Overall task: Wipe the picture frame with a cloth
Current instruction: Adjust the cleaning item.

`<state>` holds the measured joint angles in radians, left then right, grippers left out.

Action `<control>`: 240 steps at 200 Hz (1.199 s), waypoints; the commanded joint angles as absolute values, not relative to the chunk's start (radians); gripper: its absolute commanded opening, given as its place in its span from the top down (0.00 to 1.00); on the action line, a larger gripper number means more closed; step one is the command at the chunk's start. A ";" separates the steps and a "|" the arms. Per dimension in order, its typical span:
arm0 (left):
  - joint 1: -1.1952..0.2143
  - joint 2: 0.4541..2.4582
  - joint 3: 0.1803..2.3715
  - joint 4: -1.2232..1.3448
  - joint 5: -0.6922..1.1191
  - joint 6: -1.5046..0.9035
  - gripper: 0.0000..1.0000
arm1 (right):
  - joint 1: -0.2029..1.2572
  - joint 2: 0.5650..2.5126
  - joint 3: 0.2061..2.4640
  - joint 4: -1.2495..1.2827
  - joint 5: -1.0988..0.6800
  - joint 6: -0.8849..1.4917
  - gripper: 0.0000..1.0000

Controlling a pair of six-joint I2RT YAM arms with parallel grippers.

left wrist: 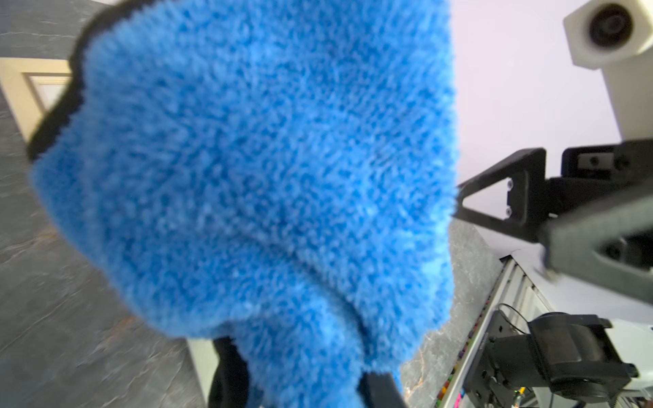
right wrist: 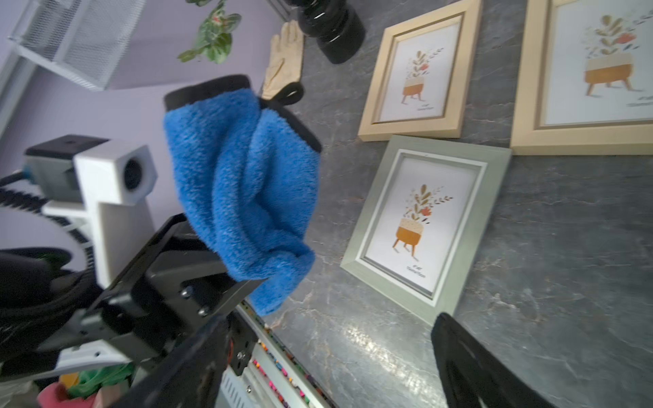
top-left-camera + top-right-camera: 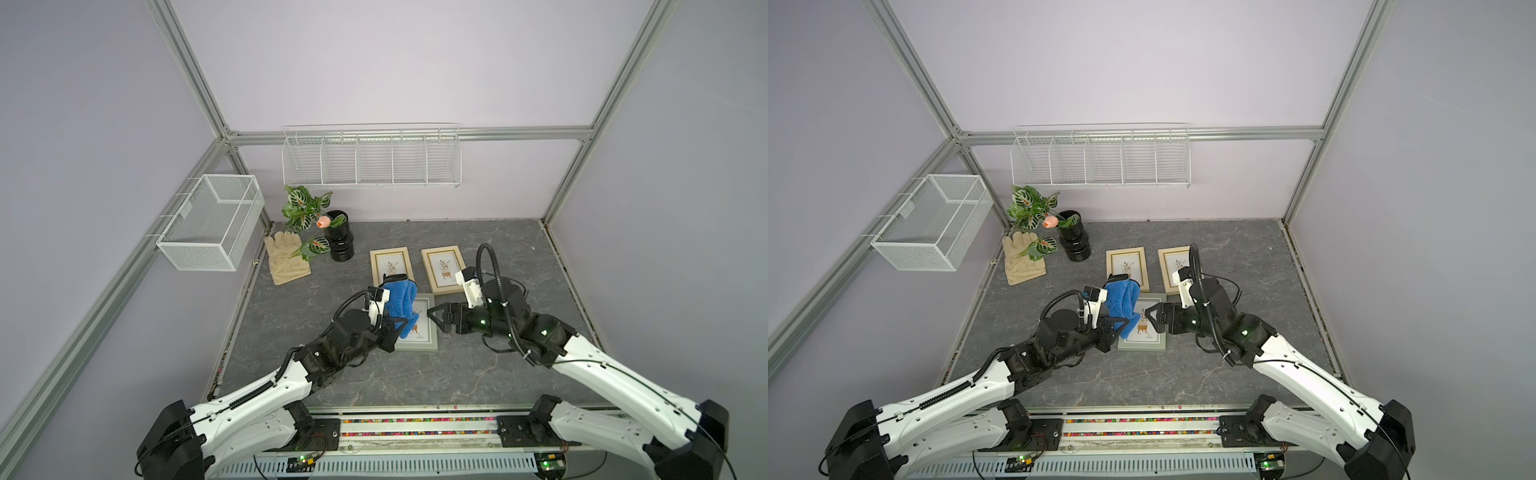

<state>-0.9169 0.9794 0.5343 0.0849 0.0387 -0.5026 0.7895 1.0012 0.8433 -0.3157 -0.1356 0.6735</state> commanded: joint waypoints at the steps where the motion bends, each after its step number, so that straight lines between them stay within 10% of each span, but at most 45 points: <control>1: -0.931 0.997 0.551 0.172 0.070 -0.476 1.00 | 0.815 0.992 0.802 -0.203 -0.194 0.723 0.07; 69: -1.011 1.066 0.610 0.194 0.092 -0.455 1.00 | 0.848 1.062 0.819 -0.123 -0.201 0.735 0.10; 141: -1.025 1.091 0.620 0.156 0.088 -0.436 0.94 | 0.864 1.126 0.854 -0.186 -0.154 0.724 0.56; 202: -1.025 1.102 0.612 0.083 -0.023 -0.467 0.70 | 0.864 1.114 0.909 -0.364 0.013 0.722 0.90; 240: -1.016 1.063 0.604 0.015 -0.141 -0.484 0.36 | 0.838 1.084 0.933 -0.480 0.115 0.769 0.93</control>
